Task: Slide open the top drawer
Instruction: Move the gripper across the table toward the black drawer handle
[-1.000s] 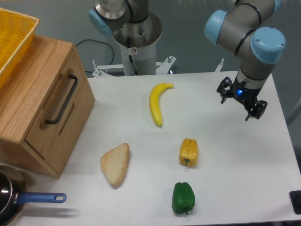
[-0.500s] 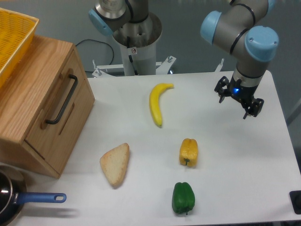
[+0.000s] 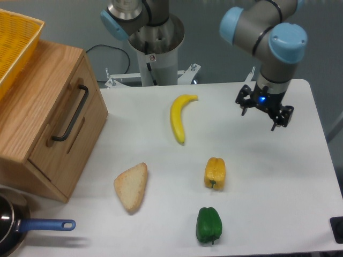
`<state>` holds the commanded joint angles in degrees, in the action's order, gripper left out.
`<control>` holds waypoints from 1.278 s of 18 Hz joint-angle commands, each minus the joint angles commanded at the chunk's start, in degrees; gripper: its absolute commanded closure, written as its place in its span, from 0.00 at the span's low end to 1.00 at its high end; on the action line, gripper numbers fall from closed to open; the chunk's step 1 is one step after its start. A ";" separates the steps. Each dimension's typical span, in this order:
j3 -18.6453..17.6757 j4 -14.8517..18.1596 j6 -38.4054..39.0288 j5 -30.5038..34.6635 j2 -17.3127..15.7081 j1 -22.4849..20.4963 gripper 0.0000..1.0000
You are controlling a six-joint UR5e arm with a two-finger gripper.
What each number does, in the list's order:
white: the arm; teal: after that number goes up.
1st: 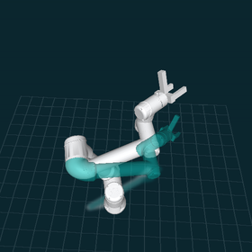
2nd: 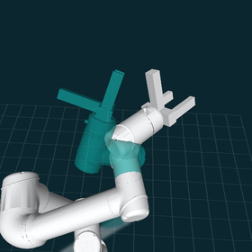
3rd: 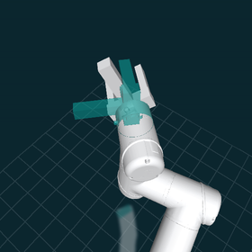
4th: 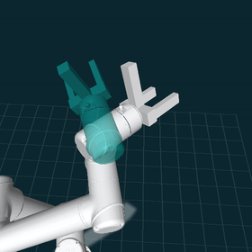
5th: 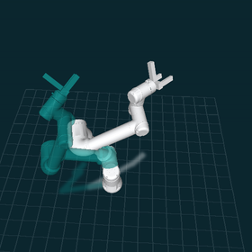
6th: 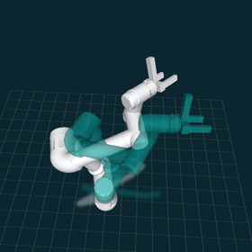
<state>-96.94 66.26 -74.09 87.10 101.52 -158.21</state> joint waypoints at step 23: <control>0.53 7.74 35.68 -2.10 -8.44 22.59 0.00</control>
<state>-96.42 74.00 -38.42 85.00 93.08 -135.62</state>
